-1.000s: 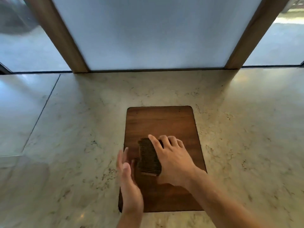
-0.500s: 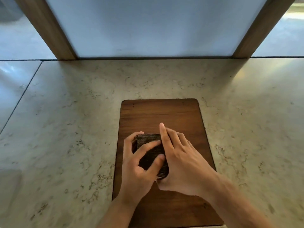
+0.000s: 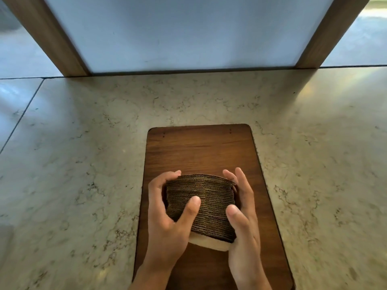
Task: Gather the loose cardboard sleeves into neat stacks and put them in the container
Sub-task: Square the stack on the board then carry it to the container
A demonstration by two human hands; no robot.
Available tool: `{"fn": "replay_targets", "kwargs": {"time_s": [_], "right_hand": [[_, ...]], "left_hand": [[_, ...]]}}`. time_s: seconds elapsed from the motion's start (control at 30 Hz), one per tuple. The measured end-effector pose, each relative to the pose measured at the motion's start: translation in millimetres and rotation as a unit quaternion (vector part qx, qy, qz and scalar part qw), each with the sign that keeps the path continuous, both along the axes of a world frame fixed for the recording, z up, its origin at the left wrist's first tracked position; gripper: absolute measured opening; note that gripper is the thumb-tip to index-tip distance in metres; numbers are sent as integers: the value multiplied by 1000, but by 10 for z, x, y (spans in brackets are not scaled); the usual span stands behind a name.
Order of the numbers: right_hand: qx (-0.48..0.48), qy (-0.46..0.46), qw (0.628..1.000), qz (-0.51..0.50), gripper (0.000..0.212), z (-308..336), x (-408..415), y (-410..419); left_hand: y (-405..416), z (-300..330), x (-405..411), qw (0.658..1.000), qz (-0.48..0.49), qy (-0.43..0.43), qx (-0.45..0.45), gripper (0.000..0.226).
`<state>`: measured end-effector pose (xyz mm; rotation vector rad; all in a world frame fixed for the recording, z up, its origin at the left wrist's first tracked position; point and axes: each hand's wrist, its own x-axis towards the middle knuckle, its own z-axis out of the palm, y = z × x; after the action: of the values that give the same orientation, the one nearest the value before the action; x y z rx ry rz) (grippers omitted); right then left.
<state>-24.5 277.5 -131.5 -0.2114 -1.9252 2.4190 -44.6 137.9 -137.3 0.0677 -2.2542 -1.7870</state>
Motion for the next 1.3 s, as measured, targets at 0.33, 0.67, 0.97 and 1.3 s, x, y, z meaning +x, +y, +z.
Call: {"fn": "replay_targets", "kwargs": {"time_s": [0.33,0.67,0.97,1.3], "right_hand": [[61,-6,990,130,82,47,-263,175],[294,55,891,340,133,84,-340,522],[447,97,825,331,130,174,-562,604],[504,140,781,342,131,238,-624,623]], "left_hand": [[-34,8,-1,998,-41,-37,38,57],[4,-42,-49,997,16,21,-79,33],[-140,31,-49,990,-123,-39,-59,78],[-483,-55,-167,949,-241,-48,-195,120]]}}
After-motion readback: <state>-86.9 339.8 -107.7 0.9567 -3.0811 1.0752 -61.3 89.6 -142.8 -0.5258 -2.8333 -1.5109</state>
